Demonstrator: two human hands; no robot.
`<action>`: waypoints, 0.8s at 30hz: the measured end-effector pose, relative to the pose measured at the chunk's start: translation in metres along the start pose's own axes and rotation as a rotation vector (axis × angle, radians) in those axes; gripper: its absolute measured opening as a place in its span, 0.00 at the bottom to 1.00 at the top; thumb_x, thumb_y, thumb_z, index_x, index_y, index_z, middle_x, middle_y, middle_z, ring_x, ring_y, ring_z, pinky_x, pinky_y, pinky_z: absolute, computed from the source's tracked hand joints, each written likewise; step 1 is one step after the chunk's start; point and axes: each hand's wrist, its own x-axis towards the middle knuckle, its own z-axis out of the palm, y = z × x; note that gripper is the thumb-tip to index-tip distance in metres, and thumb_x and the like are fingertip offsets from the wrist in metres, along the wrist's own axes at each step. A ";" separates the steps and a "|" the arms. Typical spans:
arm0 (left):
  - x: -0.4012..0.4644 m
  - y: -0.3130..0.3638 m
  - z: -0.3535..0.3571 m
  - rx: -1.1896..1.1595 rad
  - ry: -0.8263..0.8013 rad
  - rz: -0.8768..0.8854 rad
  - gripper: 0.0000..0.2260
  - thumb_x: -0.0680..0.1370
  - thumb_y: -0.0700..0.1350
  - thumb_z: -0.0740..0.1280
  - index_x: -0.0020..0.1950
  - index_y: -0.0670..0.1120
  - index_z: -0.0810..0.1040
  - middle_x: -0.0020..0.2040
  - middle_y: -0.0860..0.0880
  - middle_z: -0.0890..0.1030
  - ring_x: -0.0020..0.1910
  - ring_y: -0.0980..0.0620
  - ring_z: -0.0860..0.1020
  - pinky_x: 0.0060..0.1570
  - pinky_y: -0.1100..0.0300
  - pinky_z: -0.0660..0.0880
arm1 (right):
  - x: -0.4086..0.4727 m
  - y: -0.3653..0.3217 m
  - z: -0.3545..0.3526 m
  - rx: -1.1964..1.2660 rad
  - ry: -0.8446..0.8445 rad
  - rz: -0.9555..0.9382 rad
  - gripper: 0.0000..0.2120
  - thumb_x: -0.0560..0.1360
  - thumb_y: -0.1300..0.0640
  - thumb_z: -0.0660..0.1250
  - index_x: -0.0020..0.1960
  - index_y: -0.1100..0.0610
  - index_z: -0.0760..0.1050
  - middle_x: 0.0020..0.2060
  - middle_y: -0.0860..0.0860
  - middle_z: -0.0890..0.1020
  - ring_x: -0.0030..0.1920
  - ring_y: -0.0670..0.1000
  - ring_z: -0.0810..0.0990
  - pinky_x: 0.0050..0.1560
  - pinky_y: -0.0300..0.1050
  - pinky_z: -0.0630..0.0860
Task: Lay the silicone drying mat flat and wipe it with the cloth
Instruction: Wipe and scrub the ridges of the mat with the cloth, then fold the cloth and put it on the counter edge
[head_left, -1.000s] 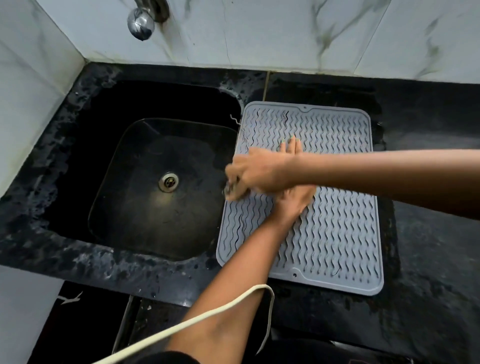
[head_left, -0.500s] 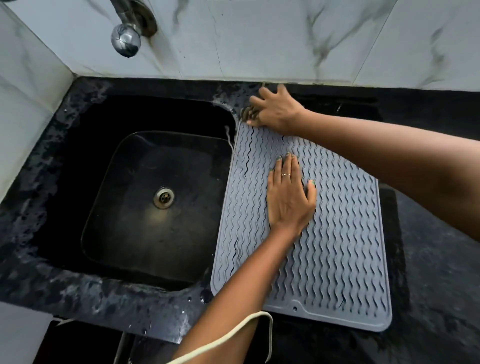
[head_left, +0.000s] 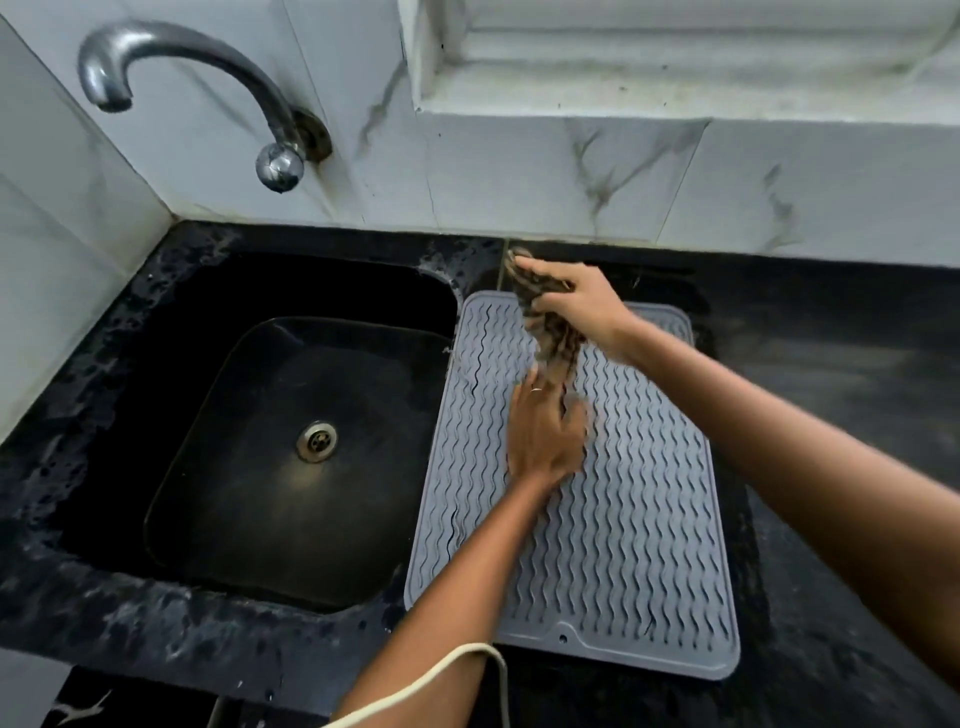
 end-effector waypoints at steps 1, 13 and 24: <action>0.002 0.004 -0.004 -0.232 -0.001 -0.097 0.19 0.80 0.54 0.53 0.64 0.47 0.75 0.63 0.43 0.77 0.63 0.43 0.74 0.64 0.43 0.71 | -0.018 -0.001 -0.003 0.034 0.031 -0.011 0.24 0.73 0.69 0.64 0.66 0.51 0.74 0.53 0.53 0.81 0.42 0.44 0.83 0.44 0.34 0.79; -0.027 0.057 -0.075 -0.704 -0.275 -0.190 0.14 0.75 0.53 0.69 0.57 0.49 0.77 0.54 0.47 0.83 0.54 0.49 0.81 0.52 0.55 0.79 | -0.137 -0.028 -0.020 0.144 0.131 -0.093 0.14 0.76 0.65 0.64 0.52 0.48 0.80 0.49 0.50 0.82 0.46 0.45 0.77 0.38 0.36 0.72; -0.053 0.092 -0.125 -0.457 -0.177 0.045 0.13 0.78 0.47 0.67 0.62 0.49 0.73 0.58 0.51 0.77 0.52 0.59 0.76 0.41 0.69 0.72 | -0.144 -0.075 -0.050 0.375 0.047 0.023 0.07 0.79 0.63 0.59 0.51 0.52 0.71 0.37 0.53 0.75 0.34 0.48 0.73 0.35 0.43 0.70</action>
